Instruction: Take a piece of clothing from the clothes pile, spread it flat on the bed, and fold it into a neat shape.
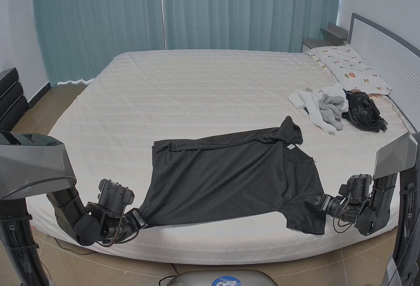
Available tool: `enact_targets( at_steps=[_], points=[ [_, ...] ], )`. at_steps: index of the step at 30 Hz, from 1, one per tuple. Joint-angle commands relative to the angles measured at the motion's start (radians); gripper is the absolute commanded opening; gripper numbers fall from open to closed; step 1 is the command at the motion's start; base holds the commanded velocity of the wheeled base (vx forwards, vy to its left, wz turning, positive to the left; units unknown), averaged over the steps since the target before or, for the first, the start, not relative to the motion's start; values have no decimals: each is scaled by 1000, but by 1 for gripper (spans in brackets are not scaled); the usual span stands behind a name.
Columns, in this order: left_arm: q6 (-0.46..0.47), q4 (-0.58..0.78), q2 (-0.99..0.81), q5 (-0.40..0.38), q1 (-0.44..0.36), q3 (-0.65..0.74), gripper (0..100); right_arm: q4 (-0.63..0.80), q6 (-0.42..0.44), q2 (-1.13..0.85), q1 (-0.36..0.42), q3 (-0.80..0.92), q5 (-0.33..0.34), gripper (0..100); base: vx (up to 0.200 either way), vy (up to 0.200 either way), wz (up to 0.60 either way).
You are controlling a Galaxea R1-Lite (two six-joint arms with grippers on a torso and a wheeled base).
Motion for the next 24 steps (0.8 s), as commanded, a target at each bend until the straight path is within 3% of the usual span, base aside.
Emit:
enact_targets(
  at_steps=[1, 6, 7, 10, 16, 21, 24],
  points=[
    [-1, -8, 7, -1, 7, 1, 0, 10, -1, 12, 10, -10, -2, 100, 0, 0, 0],
    [-1, -8, 7, 0, 7, 1, 0, 11, -9, 12, 12, -5, -11, 100, 0, 0, 0],
    [-1, -8, 7, 0, 7, -1, 0, 13, -10, 9, 10, 2, -14, 0, 0, 0, 0],
    [-1, -8, 7, 0, 7, -1, 0, 21, -13, -2, 4, 18, -14, 0, 0, 0, 0],
    [2, -7, 9, 0, 9, -2, 0, 13, -105, -6, -49, 93, -9, 0, 0, 0, 0],
    [5, -5, 9, 0, 12, -2, 0, 14, -113, -37, -71, 133, 3, 0, 0, 0, 0],
    [60, -2, 12, 2, 20, 7, 0, 17, -142, -61, -77, 177, 27, 0, 0, 0, 0]
  ],
)
